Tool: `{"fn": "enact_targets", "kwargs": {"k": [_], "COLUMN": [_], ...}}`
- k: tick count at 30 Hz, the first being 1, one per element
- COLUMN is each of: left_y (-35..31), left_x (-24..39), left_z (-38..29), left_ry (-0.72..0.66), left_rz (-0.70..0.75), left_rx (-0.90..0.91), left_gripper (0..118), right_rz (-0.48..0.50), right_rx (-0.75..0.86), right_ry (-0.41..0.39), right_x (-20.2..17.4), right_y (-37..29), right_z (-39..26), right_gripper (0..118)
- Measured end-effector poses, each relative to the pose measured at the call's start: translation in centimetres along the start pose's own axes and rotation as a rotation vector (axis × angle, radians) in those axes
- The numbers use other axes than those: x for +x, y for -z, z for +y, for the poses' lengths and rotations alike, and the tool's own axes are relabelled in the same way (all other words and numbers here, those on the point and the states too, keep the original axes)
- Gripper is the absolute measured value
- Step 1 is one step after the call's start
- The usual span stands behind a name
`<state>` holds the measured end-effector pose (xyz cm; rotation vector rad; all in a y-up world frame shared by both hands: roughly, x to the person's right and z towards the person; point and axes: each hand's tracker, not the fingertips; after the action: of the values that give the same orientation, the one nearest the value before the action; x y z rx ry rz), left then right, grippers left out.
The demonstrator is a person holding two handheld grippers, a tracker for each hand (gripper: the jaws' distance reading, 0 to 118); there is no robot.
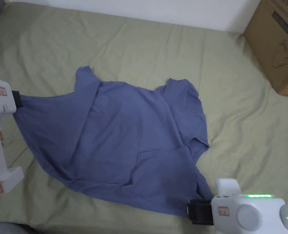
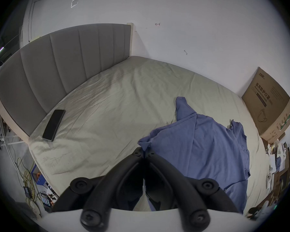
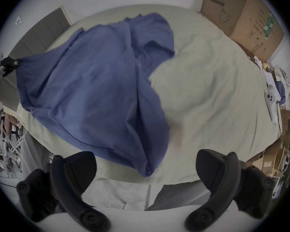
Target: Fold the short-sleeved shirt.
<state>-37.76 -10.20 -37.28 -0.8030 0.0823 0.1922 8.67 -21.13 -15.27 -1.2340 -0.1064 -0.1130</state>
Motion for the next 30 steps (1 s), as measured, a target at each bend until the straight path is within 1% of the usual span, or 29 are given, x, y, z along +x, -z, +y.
{"fn": "enact_targets", "kwargs": {"k": [1, 2, 3, 4, 5, 6, 7, 8, 9, 10, 12, 14, 16, 17, 19, 21, 25, 30], "left_y": [0.1, 0.2, 0.3, 0.4, 0.5, 0.5, 0.4, 0.4, 0.4, 0.1, -0.5, -1.6, -3.0, -3.7, -5.9, -8.3, -14.2, -21.0], "left_x": [-0.1, -0.1, 0.0, 0.0, 0.1, 0.1, 0.2, 0.2, 0.2, 0.1, -0.2, -0.5, -0.6, -0.5, -0.3, 0.0, 0.8, 2.0], "left_z": [-0.1, -0.3, -0.4, -0.5, -0.7, -0.8, -0.8, -0.8, -0.7, -0.5, 0.1, 1.1, 2.9, 3.7, 6.0, 8.4, 13.5, 18.2], "left_ry": [-0.004, -0.007, -0.006, -0.003, 0.000, 0.005, 0.007, 0.008, 0.004, -0.012, -0.073, -0.130, -0.146, -0.151, -0.173, -0.198, -0.233, -0.164], "left_rz": [0.001, 0.001, 0.001, 0.004, 0.006, 0.007, 0.008, 0.008, 0.010, 0.007, -0.022, -0.054, -0.060, -0.061, -0.102, -0.141, -0.274, -0.304], "left_rx": [-0.005, -0.010, -0.015, -0.021, -0.025, -0.027, -0.028, -0.030, -0.033, -0.032, -0.016, 0.001, 0.016, 0.029, 0.101, 0.167, 0.302, 0.480], "left_gripper": [0, 0, 0, 0, 0, 0, 0, 0, 0, 0, 0, 0, 0, 0, 0, 0, 0, 0], "right_rz": [0.005, 0.014, 0.022, 0.031, 0.024, 0.037, 0.069, 0.101, 0.121, 0.161, 0.183, 0.212, 0.235, 0.246, 0.179, 0.133, 0.115, 0.041], "right_rx": [-0.001, -0.003, -0.009, -0.010, -0.006, 0.000, 0.018, 0.033, 0.021, 0.038, 0.083, 0.164, 0.249, 0.300, 0.413, 0.520, 0.711, 0.930], "right_ry": [0.011, 0.022, 0.029, 0.031, 0.025, 0.003, 0.007, 0.037, 0.051, 0.052, 0.051, 0.057, 0.064, 0.055, -0.008, -0.026, 0.000, 0.004], "right_x": [-0.1, -0.3, -0.3, -0.4, -0.5, -0.5, -0.3, -0.1, 0.3, 0.7, 1.5, 2.3, 3.1, 3.5, 3.7, 3.9, 5.2, 6.1], "right_y": [0.6, 1.0, 1.4, 1.6, 1.5, 1.0, 0.3, -0.4, -1.1, -2.1, -4.6, -7.4, -10.9, -12.3, -16.1, -19.7, -27.3, -36.4], "right_z": [-0.1, 0.0, 0.0, 0.0, 0.0, 0.0, 0.1, 0.2, 0.4, 0.7, 1.3, 2.4, 4.2, 5.0, 7.7, 10.3, 15.2, 18.5], "right_gripper": [105, 78, 49, 41, 37, 22, 6, 6, 6, 6, 6, 6, 6, 6, 6, 6, 6, 6]}}
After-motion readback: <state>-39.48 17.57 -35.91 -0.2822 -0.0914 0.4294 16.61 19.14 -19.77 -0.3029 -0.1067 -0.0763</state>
